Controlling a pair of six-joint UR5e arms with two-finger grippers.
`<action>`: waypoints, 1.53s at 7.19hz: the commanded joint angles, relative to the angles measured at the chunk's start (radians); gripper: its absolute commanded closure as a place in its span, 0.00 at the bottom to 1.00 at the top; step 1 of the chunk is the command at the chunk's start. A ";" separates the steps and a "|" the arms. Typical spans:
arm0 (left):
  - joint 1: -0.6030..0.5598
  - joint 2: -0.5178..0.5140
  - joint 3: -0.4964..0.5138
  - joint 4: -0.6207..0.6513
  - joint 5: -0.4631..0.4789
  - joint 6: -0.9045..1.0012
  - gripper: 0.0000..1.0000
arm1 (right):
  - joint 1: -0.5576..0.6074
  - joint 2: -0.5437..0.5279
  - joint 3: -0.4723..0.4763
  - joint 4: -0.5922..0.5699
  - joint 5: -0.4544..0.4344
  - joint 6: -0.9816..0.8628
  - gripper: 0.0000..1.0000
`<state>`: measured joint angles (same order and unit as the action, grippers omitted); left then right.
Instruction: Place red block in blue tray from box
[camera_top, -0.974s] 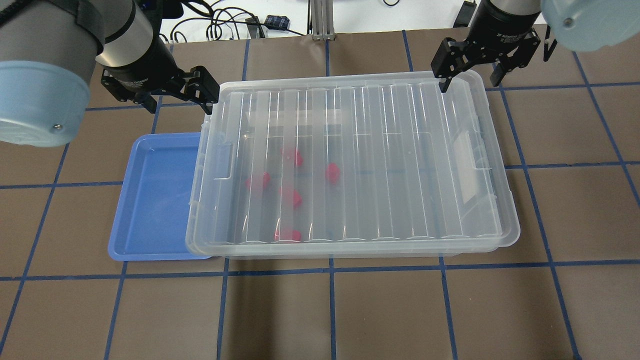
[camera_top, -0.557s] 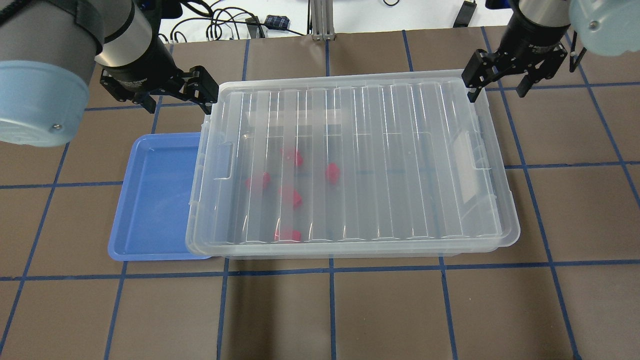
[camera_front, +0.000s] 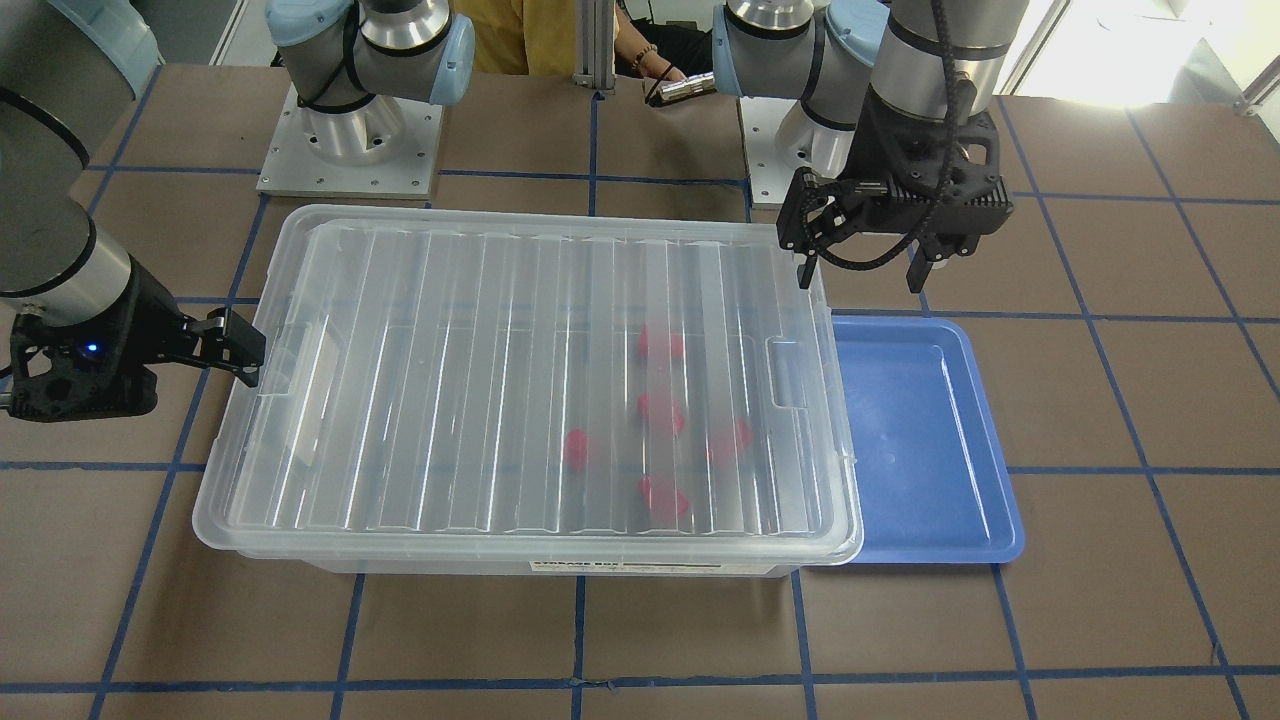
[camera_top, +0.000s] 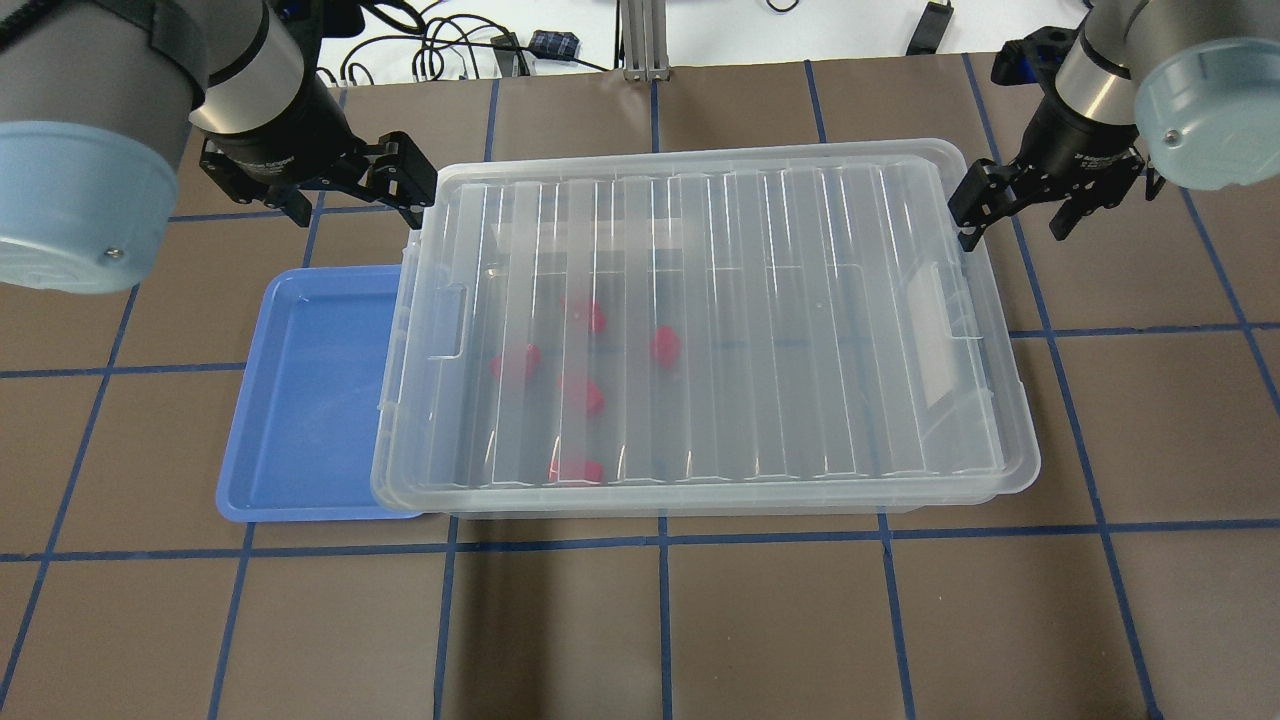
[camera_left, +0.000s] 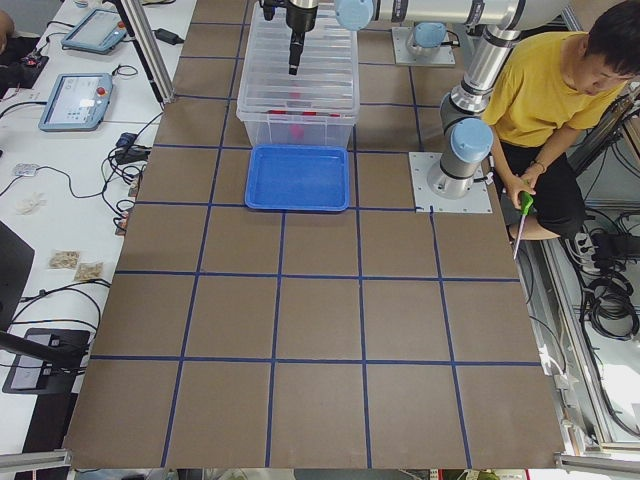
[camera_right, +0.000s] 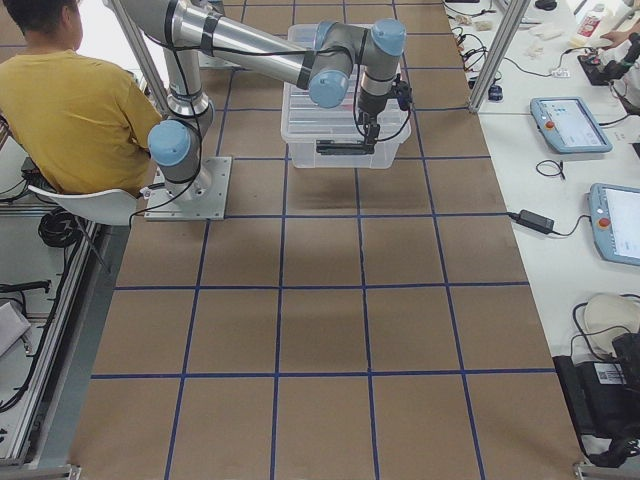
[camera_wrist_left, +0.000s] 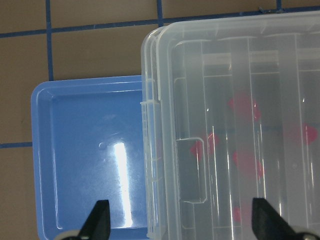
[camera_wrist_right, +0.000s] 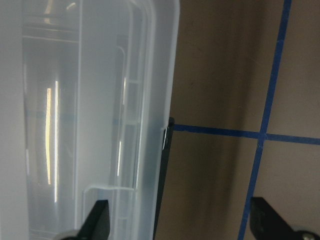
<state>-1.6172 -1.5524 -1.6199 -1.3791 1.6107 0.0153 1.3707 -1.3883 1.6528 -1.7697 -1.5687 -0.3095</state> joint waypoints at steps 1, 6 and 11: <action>0.000 0.000 0.000 0.000 0.000 0.000 0.00 | -0.001 0.002 0.027 -0.007 0.001 -0.011 0.00; 0.002 -0.002 0.000 0.002 0.000 0.000 0.00 | -0.051 0.000 0.044 -0.005 -0.004 -0.011 0.00; 0.002 0.000 0.000 0.000 -0.002 0.000 0.00 | -0.082 0.000 0.065 -0.017 -0.046 -0.059 0.00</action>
<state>-1.6153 -1.5534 -1.6199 -1.3790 1.6104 0.0153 1.2915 -1.3883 1.7177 -1.7817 -1.5828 -0.3589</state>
